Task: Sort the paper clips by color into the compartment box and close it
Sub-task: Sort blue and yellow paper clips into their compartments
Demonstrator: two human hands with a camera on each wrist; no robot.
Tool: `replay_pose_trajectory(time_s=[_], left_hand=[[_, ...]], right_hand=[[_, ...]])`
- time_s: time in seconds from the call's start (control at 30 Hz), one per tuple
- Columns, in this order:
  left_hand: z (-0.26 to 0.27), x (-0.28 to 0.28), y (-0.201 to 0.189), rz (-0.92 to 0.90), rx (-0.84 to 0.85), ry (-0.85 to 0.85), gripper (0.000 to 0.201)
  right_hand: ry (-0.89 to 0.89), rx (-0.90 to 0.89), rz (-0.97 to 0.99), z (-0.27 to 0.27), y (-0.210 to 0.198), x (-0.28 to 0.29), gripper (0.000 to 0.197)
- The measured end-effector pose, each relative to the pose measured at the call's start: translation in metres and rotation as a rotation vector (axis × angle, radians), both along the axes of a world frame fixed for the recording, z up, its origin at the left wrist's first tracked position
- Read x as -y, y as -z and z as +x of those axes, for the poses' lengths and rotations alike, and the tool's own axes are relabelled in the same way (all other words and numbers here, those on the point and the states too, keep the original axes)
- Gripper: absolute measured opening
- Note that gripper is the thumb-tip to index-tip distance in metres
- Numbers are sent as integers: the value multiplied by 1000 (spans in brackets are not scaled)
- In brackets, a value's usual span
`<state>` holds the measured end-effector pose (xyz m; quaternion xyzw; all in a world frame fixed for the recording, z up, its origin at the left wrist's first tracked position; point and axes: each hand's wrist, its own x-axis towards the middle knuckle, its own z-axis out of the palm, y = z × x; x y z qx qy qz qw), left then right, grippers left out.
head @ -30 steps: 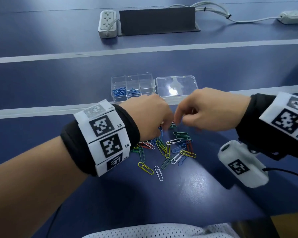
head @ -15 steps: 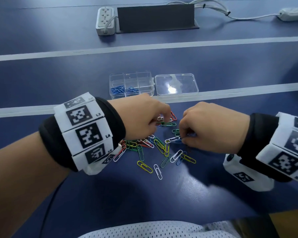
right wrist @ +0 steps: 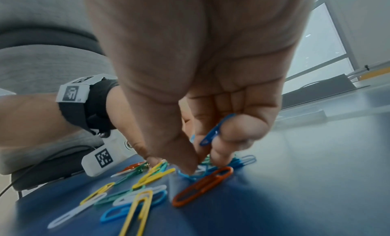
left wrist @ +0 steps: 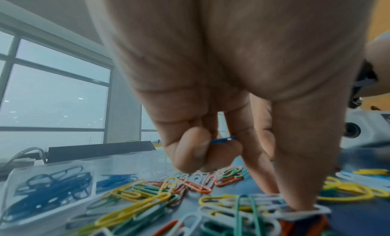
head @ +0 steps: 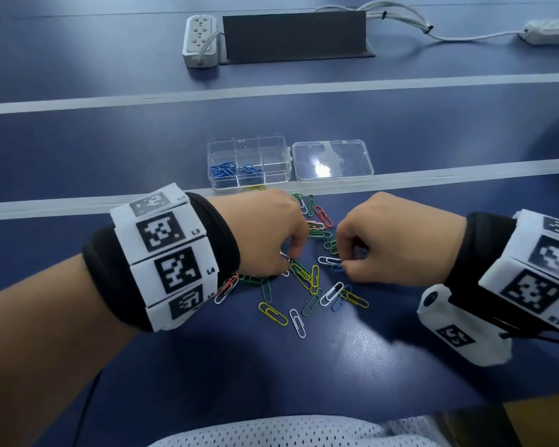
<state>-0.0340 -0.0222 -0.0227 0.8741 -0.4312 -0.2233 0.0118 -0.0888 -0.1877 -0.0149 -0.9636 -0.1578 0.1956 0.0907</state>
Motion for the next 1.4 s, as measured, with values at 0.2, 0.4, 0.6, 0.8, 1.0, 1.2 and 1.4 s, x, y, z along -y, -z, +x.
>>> replay_pose_trajectory(time_s=[0.2, 0.4, 0.6, 0.8, 1.0, 1.2, 1.4], left_hand=[[-5, 3, 4, 21, 19, 5, 8], [-3, 0, 7, -9, 2, -28, 17], [-3, 4, 5, -15, 43, 27, 16], [-4, 7, 9, 52, 43, 36, 8], [-3, 2, 7, 28, 4, 8, 10], [2, -5, -2, -93, -27, -99, 20], [10, -13, -9, -163, -15, -194, 20]], right_hand=[[216, -123, 232, 7, -3, 9, 6], [444, -369, 434, 15, 4, 27, 24], [247, -134, 151, 10, 5, 27, 9], [79, -11, -18, 12, 8, 25, 13], [78, -17, -65, 12, 2, 27, 9], [219, -90, 27, 16, 4, 34, 12], [281, -264, 137, 21, -2, 36, 5]])
